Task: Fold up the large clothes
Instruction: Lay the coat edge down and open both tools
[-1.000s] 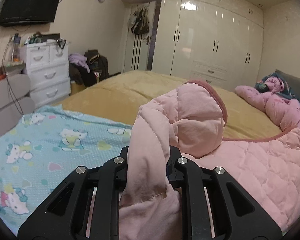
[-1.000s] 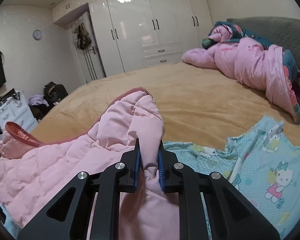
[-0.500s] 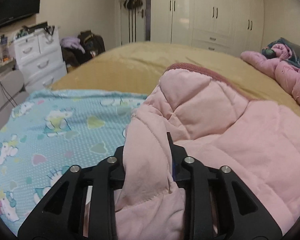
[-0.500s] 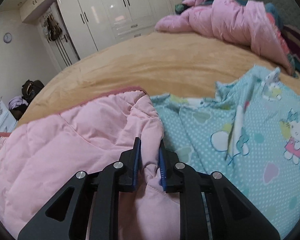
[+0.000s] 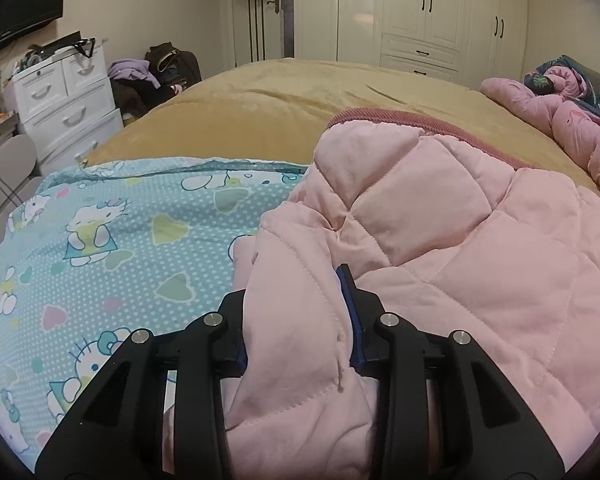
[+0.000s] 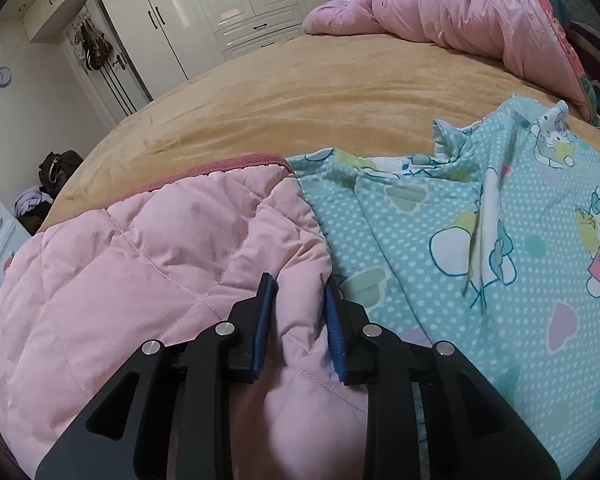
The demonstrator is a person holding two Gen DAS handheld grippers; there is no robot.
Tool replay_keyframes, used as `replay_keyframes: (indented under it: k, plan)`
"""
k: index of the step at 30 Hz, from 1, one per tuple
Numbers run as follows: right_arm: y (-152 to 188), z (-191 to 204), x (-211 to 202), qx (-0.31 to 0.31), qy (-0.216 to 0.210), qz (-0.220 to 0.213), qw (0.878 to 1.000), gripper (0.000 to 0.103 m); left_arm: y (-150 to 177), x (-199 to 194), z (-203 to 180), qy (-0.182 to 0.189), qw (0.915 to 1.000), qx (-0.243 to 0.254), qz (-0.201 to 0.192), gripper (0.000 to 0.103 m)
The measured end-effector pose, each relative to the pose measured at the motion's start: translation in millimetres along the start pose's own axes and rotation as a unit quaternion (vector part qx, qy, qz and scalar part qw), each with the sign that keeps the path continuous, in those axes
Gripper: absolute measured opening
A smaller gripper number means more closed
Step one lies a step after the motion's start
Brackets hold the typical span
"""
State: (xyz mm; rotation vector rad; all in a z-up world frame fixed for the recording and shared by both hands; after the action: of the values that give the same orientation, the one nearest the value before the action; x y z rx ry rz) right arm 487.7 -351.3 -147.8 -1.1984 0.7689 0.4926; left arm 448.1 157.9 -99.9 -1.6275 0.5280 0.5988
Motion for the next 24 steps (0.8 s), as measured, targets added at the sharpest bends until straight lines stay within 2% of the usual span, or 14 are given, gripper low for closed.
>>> replay_keyframes:
  k: [2,4,5,6,7,8,11,13,14,16,18,20,23,24]
  plan:
    - [-2.5,-5.2,1.2,0.004,0.005,0.002,1.000,0.031,-0.9,-2.2,-0.5,0.001,1.0000,0.001,0.006,0.028]
    - [-1.8,-13.8,0.3,0.022,0.009,0.009,1.000,0.044,-2.8,-7.0,0.4,0.004,1.0000,-0.003,0.003,0.033]
    - [-2.4,-20.1,-2.0,0.037,0.007,0.016,0.999,0.055,-3.1,-11.5,1.4,0.003,1.0000,-0.005,0.003,0.042]
    - [-3.0,-26.4,-6.1,0.048,0.005,0.023,0.999,0.069,-3.9,-14.7,2.3,0.002,1.0000,-0.007,0.003,0.057]
    - [-3.5,-31.9,-12.9,0.056,-0.001,0.024,0.998,0.072,-4.5,-23.6,4.7,0.004,0.9999,-0.016,-0.001,0.066]
    - [-3.5,-34.9,-21.0,0.059,-0.009,0.019,0.998,0.073,-5.4,-29.2,6.6,0.009,0.9997,-0.021,-0.006,0.077]
    - [-0.5,-37.3,-63.7,0.032,-0.011,-0.027,0.999,0.074,-9.2,-63.1,12.5,0.001,0.9987,-0.035,-0.038,0.080]
    - [4.3,-30.0,-92.9,0.002,-0.022,-0.060,0.998,0.079,-12.0,-85.1,9.7,-0.001,0.9980,-0.033,-0.054,0.086]
    - [9.1,-22.5,-109.3,-0.019,-0.031,-0.078,0.996,0.082,-11.9,-96.3,3.3,0.010,0.9978,-0.030,-0.059,0.092]
    - [22.0,1.3,-136.7,-0.067,-0.064,-0.100,0.991,0.086,-9.6,-108.7,-13.4,0.041,0.9975,-0.021,-0.053,0.093]
    - [35.5,25.6,-149.6,-0.109,-0.089,-0.105,0.985,0.089,-3.1,-113.0,-35.6,0.057,0.9976,-0.009,-0.038,0.094]
    - [50.4,51.6,-153.0,-0.151,-0.102,-0.093,0.979,0.090,5.9,-109.6,-57.1,0.063,0.9978,0.003,-0.022,0.093]
    - [72.4,83.6,-150.7,-0.197,-0.120,-0.073,0.970,0.090,24.4,-97.4,-87.4,0.100,0.9950,0.007,0.005,0.093]
    - [75.9,89.8,-148.8,-0.203,-0.119,-0.070,0.969,0.090,29.1,-93.2,-93.5,0.098,0.9950,0.013,0.012,0.093]
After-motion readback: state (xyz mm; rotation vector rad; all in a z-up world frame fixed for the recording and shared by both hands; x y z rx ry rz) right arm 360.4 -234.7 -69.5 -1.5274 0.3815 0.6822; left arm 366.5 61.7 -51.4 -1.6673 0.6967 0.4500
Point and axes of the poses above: each gripper's, at about its wrist camera, not at the fingertips, and x roughly the way its jaws point, z to its left, y to its underside, the point moved 5 cm from there along x, roughly the way its jaws point, and after that the axes turned 10 degrees about y, right-handed, at the moved point
